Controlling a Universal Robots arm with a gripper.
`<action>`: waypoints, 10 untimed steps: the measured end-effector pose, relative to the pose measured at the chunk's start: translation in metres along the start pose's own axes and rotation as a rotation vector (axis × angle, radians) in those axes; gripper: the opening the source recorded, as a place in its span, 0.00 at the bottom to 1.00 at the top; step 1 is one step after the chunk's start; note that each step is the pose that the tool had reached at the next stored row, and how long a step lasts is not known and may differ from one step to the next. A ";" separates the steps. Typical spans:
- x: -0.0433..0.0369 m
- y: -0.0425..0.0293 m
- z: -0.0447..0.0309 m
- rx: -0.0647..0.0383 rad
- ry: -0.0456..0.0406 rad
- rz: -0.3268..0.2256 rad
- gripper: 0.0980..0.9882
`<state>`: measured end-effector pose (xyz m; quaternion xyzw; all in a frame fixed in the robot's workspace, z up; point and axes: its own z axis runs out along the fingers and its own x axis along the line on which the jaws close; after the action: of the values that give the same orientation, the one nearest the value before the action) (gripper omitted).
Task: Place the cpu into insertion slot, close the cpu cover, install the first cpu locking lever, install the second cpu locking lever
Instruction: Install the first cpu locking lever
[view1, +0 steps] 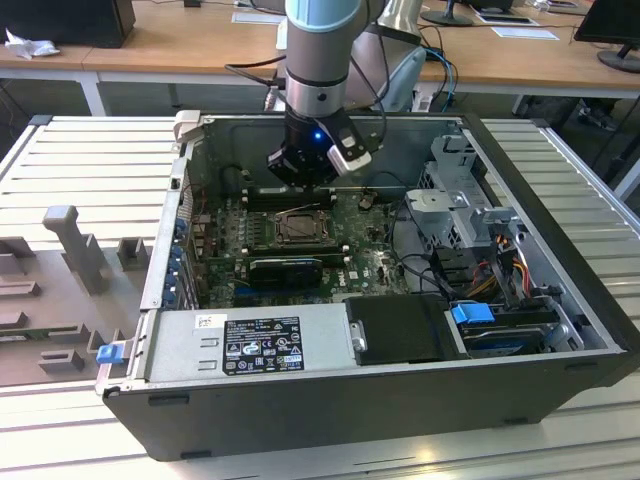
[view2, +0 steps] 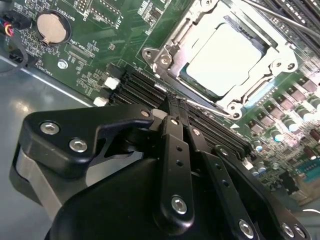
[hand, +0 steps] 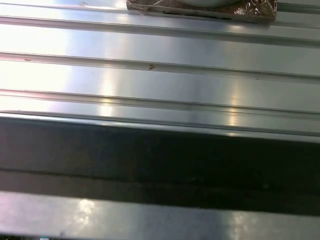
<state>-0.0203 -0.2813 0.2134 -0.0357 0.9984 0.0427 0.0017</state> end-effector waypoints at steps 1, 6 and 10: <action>-0.0008 -0.0001 0.0007 0.000 0.0000 0.000 0.01; -0.0022 -0.0008 0.0041 0.000 -0.0007 0.007 0.01; -0.0022 -0.0019 0.0041 0.000 -0.0010 0.010 0.01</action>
<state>-0.0179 -0.2827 0.2091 -0.0307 0.9986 0.0428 0.0020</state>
